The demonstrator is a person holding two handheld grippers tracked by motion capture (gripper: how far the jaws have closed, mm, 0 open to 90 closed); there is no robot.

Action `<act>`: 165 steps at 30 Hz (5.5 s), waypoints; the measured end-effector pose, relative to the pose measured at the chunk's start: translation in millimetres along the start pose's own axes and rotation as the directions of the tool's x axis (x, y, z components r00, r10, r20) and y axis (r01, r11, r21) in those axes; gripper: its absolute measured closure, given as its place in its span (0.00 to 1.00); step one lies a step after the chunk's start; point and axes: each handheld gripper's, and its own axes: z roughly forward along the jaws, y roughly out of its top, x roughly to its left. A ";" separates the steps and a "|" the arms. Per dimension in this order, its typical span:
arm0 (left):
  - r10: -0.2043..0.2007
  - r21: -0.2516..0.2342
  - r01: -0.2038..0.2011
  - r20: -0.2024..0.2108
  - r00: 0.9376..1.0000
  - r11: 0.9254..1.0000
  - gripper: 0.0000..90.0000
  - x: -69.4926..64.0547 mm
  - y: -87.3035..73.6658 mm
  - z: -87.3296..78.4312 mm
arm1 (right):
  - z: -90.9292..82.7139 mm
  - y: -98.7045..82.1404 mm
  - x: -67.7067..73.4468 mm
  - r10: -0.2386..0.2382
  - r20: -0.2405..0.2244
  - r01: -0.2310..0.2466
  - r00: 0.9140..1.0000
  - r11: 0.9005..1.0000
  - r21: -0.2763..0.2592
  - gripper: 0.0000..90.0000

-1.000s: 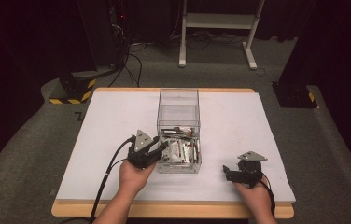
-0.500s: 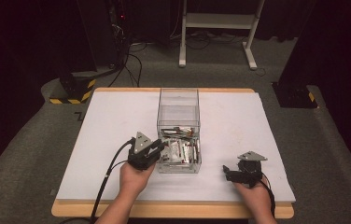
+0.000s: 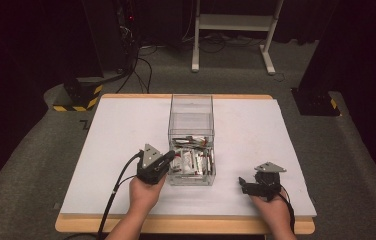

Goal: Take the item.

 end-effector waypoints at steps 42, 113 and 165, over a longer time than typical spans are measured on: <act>-0.035 -0.164 0.034 0.001 0.999 0.986 0.99 2.5 15.8 -19.2 | 0.1 0.0 0.0 0.001 0.000 -0.001 1.000 1.000 0.000 0.14; -0.042 -0.263 0.035 -0.021 0.999 0.964 1.00 16.4 30.2 -54.0 | 0.2 0.0 -0.2 -0.001 0.000 0.001 1.000 1.000 0.000 0.14; -0.040 -0.178 0.022 -0.095 0.995 0.984 0.99 53.4 -2.6 -53.6 | 0.1 0.0 -0.3 0.002 -0.002 -0.002 1.000 1.000 0.002 0.13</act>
